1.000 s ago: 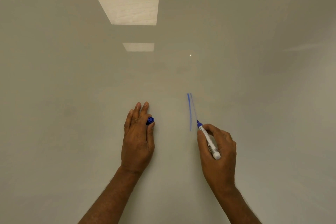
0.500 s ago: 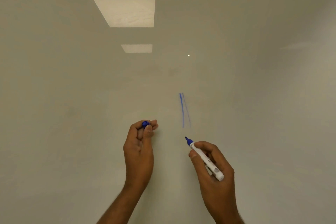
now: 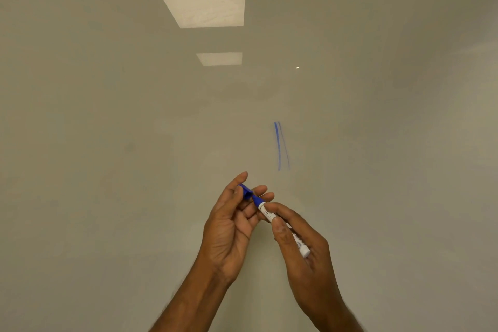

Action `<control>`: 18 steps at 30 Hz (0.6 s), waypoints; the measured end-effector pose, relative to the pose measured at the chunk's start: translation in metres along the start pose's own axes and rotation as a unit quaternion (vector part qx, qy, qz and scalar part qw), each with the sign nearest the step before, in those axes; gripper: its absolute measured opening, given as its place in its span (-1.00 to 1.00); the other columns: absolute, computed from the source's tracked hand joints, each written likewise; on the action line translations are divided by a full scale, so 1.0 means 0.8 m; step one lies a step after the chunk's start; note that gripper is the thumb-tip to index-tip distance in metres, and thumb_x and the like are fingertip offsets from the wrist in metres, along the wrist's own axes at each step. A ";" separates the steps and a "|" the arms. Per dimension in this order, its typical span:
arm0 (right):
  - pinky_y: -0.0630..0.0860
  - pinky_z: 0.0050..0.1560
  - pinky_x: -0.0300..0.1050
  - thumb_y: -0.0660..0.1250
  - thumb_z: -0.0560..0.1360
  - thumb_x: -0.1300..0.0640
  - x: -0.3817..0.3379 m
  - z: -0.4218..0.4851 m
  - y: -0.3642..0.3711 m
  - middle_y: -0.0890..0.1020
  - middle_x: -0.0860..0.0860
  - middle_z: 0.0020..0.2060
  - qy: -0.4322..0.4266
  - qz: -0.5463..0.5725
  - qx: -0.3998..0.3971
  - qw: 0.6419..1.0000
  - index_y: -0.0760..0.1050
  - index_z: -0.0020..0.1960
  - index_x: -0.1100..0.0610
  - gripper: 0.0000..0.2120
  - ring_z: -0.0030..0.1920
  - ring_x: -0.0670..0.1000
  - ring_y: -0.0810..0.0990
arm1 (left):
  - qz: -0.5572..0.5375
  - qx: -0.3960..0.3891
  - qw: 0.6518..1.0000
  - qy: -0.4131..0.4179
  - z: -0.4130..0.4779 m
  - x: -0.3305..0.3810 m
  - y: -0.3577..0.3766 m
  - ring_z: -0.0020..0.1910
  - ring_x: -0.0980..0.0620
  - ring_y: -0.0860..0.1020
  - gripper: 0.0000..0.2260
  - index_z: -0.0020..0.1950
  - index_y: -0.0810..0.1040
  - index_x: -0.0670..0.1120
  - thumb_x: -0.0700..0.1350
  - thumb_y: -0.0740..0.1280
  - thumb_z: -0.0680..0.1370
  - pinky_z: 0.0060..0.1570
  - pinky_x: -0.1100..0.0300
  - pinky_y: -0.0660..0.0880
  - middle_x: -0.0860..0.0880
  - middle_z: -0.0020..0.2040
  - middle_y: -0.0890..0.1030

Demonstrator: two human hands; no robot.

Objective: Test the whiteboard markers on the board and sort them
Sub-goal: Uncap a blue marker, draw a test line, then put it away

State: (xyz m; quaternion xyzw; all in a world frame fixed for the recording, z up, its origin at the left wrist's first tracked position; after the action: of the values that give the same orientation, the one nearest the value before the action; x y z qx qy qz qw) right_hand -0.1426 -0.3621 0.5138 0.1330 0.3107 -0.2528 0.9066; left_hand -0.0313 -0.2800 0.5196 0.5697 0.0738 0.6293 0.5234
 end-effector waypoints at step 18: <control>0.53 0.09 -0.33 0.25 0.57 0.10 0.038 -0.029 0.006 0.67 -0.14 0.03 0.071 0.004 0.008 0.997 0.63 0.15 0.03 -0.76 0.12 -0.13 0.62 | -0.002 0.066 0.998 0.023 -0.038 -0.037 -0.038 0.10 -0.27 0.65 -0.74 0.25 0.59 -0.20 -0.14 0.22 0.65 0.26 -0.19 0.53 -0.30 -0.03 0.67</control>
State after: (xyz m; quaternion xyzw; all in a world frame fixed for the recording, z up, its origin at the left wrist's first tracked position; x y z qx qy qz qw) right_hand -0.1305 -0.3601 0.4774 0.1591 0.3718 -0.2416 0.8821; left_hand -0.0443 -0.2735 0.4694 0.5882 0.1282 0.6346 0.4846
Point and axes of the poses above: each hand's wrist, its own z-axis towards the middle knuckle, its own y-axis out of the palm, x = y × z, the point moved 9 cm from there along z, towards the middle knuckle
